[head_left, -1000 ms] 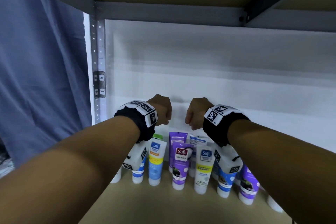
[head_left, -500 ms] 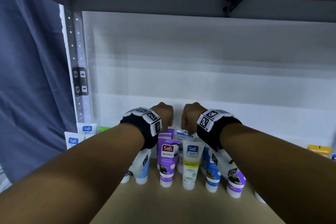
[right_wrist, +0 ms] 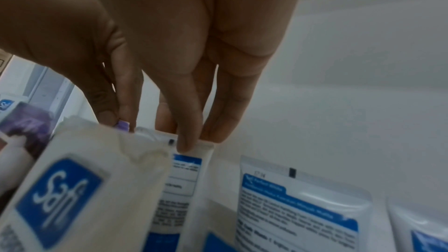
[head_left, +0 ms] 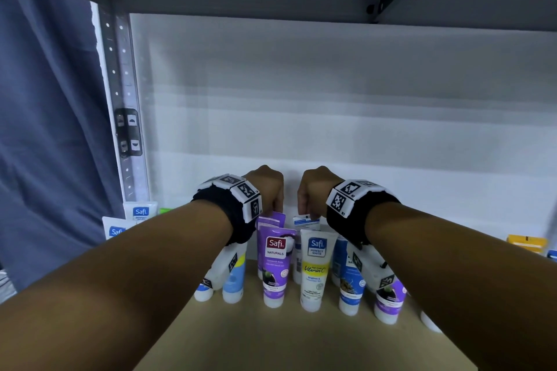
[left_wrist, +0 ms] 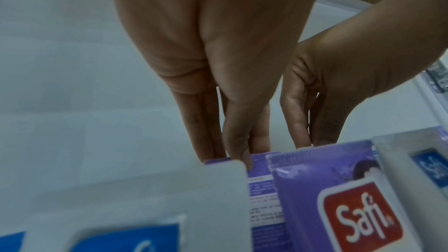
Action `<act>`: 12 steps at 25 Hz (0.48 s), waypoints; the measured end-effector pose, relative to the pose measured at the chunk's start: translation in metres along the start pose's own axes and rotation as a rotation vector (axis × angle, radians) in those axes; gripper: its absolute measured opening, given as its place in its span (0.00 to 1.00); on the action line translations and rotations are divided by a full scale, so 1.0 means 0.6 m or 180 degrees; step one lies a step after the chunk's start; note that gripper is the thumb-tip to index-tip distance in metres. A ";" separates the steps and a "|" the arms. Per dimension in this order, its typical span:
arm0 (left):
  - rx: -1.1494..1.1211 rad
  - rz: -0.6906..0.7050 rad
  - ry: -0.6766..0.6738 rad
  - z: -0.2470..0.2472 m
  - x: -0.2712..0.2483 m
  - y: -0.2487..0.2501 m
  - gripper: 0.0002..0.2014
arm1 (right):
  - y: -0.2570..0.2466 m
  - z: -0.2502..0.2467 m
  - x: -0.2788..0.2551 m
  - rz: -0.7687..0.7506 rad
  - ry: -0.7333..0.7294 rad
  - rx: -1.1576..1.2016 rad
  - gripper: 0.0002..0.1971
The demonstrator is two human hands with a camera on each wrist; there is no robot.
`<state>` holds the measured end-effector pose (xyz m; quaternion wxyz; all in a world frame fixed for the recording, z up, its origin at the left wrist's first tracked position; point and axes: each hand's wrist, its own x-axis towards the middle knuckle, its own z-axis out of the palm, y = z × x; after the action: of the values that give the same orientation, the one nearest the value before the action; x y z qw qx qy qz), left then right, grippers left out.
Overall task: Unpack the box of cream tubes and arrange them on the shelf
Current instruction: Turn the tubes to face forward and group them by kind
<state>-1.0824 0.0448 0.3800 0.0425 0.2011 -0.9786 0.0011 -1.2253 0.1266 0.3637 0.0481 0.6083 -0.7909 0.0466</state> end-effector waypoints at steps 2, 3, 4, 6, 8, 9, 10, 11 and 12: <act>-0.0060 -0.0011 -0.0035 -0.003 0.001 -0.003 0.18 | -0.006 -0.006 -0.001 -0.0051 -0.0028 0.0027 0.16; -0.0087 -0.0018 -0.0043 -0.004 0.001 -0.005 0.16 | -0.009 -0.009 -0.002 -0.0048 -0.0069 0.0067 0.16; -0.0071 -0.0012 -0.0032 -0.005 0.001 -0.007 0.14 | -0.010 -0.011 -0.001 -0.0030 -0.0117 0.0106 0.15; -0.0001 -0.0039 0.0125 -0.003 0.004 -0.010 0.12 | -0.008 -0.010 0.007 0.0079 0.0047 0.0179 0.09; 0.0019 -0.0265 0.0484 0.000 0.009 -0.010 0.11 | -0.007 -0.008 0.011 0.0320 0.0254 0.0230 0.04; 0.0003 -0.0445 0.0646 -0.001 0.010 -0.006 0.12 | -0.009 -0.009 0.012 0.0451 0.0283 0.0286 0.08; -0.0010 -0.0617 0.0698 -0.002 0.010 0.000 0.12 | -0.012 -0.007 0.011 0.0535 0.0268 0.0286 0.13; 0.0002 -0.0730 0.0648 -0.002 0.009 0.006 0.13 | -0.018 -0.007 0.006 0.0604 0.0237 0.0283 0.17; 0.0013 -0.0792 0.0544 0.000 0.010 0.010 0.15 | -0.022 -0.006 0.001 0.0622 0.0196 0.0246 0.19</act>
<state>-1.0904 0.0481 0.3806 0.1250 0.3201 -0.9390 0.0150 -1.2129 0.1230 0.3677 0.0440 0.5279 -0.8422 0.1002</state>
